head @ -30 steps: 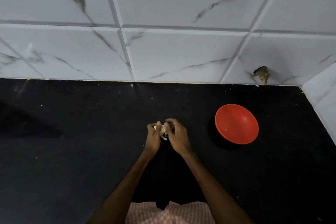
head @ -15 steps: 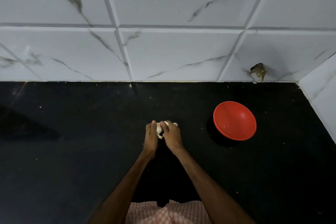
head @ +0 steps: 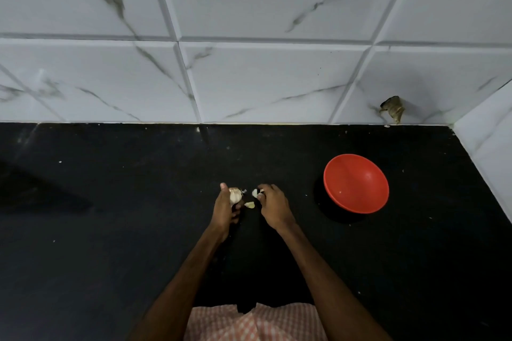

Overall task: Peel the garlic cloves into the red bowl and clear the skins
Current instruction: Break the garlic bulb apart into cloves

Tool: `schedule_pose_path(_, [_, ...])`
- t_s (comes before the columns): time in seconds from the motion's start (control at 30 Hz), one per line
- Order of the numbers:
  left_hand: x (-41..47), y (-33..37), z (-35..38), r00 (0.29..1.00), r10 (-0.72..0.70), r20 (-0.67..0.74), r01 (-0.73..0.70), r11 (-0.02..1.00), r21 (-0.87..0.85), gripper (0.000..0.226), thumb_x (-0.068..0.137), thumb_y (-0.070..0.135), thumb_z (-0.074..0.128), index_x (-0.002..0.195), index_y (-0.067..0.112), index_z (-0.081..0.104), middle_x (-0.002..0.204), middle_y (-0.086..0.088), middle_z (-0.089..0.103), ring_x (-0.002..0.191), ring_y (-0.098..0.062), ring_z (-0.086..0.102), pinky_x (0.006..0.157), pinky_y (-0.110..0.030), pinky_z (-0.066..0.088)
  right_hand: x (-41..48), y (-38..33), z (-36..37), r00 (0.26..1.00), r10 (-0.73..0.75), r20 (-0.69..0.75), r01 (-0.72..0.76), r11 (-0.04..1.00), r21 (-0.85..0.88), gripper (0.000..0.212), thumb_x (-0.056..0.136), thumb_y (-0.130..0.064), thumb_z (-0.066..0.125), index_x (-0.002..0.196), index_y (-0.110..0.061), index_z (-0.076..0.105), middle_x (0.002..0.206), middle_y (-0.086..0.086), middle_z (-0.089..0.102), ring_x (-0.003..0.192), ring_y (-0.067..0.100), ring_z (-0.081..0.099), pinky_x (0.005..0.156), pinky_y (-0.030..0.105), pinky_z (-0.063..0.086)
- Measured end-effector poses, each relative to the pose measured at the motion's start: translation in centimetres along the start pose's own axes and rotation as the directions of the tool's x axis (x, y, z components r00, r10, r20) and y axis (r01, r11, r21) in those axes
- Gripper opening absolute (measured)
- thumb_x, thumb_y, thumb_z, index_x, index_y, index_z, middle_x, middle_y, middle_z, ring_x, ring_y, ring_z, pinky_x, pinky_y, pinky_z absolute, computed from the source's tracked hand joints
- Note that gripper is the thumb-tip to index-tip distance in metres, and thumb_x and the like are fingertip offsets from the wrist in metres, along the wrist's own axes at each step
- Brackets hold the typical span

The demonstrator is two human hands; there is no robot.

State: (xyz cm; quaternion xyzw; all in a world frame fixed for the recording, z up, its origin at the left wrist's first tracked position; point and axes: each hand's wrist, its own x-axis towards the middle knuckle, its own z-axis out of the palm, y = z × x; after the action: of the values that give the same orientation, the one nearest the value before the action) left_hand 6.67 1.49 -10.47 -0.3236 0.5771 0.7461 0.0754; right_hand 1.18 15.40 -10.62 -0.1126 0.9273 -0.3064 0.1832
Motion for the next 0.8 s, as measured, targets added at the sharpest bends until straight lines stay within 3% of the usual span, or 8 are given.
schedule_pose_path(0.1, [-0.1,0.4,-0.1,0.999,-0.025,-0.030,0.025,1.000,0.012,0.064,0.100,0.069,0.023,0.085,0.015,0.054,0.052,0.008,0.032,0.041,-0.006,0.024,0.040,-0.019,0.018,-0.3,0.0,-0.2,1.000,-0.016,-0.005,0.016,1.000,-0.003,0.032,0.102,-0.013,0.054,0.134,-0.014,0.060,0.128,0.007,0.058,0.116,0.022,0.060,0.095,0.031,0.046])
schedule_pose_path(0.17, [-0.1,0.7,-0.4,0.999,-0.014,-0.029,0.015,1.000,0.023,0.060,0.095,0.073,0.034,0.087,0.016,0.052,0.053,0.008,0.031,0.043,-0.006,0.025,0.040,-0.020,0.019,-0.5,0.2,-0.5,0.999,-0.029,-0.027,0.030,0.999,0.036,0.031,0.102,-0.011,0.055,0.132,-0.016,0.062,0.125,0.005,0.064,0.113,0.019,0.062,0.094,0.031,0.049])
schedule_pose_path(0.33, [-0.5,1.0,-0.6,0.998,0.062,0.021,-0.063,0.996,0.058,0.053,0.082,0.072,0.058,0.078,0.021,0.046,0.059,0.005,0.034,0.046,-0.007,0.025,0.042,-0.020,0.020,-1.0,0.6,-1.7,0.979,-0.020,-0.203,0.029,0.999,0.041,0.027,0.104,-0.015,0.048,0.125,-0.019,0.066,0.117,-0.003,0.070,0.107,0.014,0.066,0.084,0.028,0.052])
schedule_pose_path(0.47, [-0.3,0.8,-0.4,0.998,0.056,-0.008,-0.055,0.996,0.067,0.057,0.098,0.065,0.041,0.093,0.013,0.064,0.060,0.006,0.048,0.045,-0.007,0.032,0.042,-0.020,0.023,-0.9,0.2,-2.2,0.963,0.027,-0.269,0.031,0.977,0.211,0.023,0.106,-0.018,0.047,0.115,-0.015,0.068,0.109,-0.004,0.067,0.099,0.008,0.063,0.077,0.015,0.043])
schedule_pose_path(0.6, [0.0,0.6,0.3,0.995,0.094,-0.022,-0.091,0.989,0.118,0.060,0.107,0.053,0.027,0.095,0.014,0.070,0.061,0.006,0.057,0.048,-0.006,0.043,0.043,-0.021,0.032,-1.0,-1.4,-2.2,0.988,-0.010,-0.156,0.071,0.917,0.393,0.025,0.107,-0.022,0.047,0.121,-0.015,0.066,0.109,-0.005,0.068,0.098,0.004,0.065,0.085,0.022,0.053])
schedule_pose_path(0.7, [-0.3,0.6,0.9,0.983,0.184,-0.012,-0.182,0.978,0.099,0.060,0.108,0.047,0.026,0.092,0.005,0.066,0.078,-0.014,0.066,0.073,-0.026,0.059,0.064,-0.040,0.051,-1.4,-2.9,-1.6,0.997,-0.077,-0.004,0.071,0.898,0.434,0.027,0.105,-0.037,0.049,0.120,-0.022,0.065,0.108,-0.011,0.066,0.099,0.000,0.063,0.086,0.021,0.051])
schedule_pose_path(0.8, [-0.6,0.8,1.4,0.975,0.221,-0.005,-0.219,0.968,0.125,0.071,0.109,0.050,0.021,0.103,-0.008,0.060,0.105,-0.028,0.065,0.101,-0.039,0.065,0.094,-0.055,0.052,-1.9,-4.3,-0.9,0.996,-0.092,0.000,0.085,0.925,0.369,0.044,0.098,-0.060,0.047,0.113,-0.022,0.063,0.107,-0.009,0.068,0.098,0.004,0.065,0.085,0.029,0.055])
